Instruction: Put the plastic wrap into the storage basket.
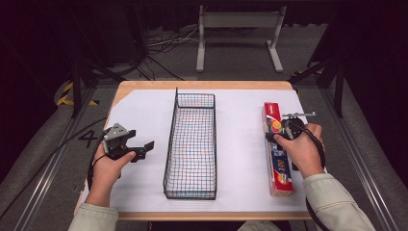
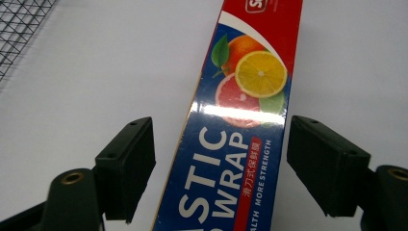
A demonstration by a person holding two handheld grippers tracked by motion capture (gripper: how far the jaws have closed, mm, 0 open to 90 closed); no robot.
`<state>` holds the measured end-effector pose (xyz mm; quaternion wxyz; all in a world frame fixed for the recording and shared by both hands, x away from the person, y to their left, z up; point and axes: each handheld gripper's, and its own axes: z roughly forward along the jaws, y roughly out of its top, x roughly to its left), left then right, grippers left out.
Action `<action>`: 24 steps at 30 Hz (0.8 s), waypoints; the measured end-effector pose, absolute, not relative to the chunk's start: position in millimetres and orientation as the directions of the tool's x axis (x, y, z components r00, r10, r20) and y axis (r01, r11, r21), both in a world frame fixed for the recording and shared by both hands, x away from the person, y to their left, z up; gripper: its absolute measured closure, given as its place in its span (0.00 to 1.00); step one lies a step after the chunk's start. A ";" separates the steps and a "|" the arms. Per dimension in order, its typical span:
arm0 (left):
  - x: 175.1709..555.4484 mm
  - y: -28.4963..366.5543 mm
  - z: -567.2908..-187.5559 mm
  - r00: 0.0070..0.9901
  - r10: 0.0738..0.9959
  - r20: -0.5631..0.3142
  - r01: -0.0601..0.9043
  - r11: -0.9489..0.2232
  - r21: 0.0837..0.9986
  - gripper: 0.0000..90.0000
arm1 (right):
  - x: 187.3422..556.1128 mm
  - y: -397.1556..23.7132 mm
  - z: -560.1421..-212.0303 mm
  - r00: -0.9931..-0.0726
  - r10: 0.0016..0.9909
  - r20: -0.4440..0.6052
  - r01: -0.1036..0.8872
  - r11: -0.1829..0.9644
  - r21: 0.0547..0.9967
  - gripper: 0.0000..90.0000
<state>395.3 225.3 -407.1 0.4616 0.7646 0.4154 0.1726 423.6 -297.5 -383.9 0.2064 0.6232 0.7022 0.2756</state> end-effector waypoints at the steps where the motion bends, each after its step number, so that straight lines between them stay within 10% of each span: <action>1: 395.4 225.1 -407.4 0.595 0.795 -0.118 0.475 -0.229 0.850 0.13 | 423.9 -297.8 -385.0 -0.135 0.989 0.055 0.765 0.069 0.640 0.28; 24: 396.0 226.3 -408.3 0.592 0.797 -0.119 0.478 -0.227 0.849 0.13 | 431.9 -285.4 -408.7 -0.067 0.997 0.022 0.856 0.046 0.514 0.26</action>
